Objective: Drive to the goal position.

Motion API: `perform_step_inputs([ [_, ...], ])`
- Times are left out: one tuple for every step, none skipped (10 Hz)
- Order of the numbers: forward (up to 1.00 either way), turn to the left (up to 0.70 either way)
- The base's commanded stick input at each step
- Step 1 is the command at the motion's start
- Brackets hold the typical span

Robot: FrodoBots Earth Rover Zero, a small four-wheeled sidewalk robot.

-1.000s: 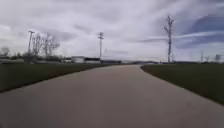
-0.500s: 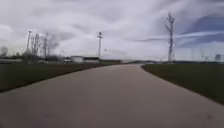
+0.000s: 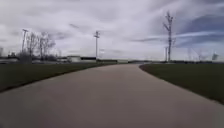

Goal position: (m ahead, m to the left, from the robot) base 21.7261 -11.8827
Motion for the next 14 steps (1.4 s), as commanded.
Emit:
perform_step_inputs([
  [1.0, 0.0],
  [1.0, -0.04],
  [1.0, -0.05],
  [1.0, -0.06],
  [1.0, -0.05],
  [1.0, 0.0],
  [1.0, 0.0],
  [1.0, 0.0],
  [1.0, 0.0],
  [1.0, 0.0],
  [1.0, 0.0],
  [1.0, 0.0],
  [1.0, 0.0],
  [1.0, 0.0],
])
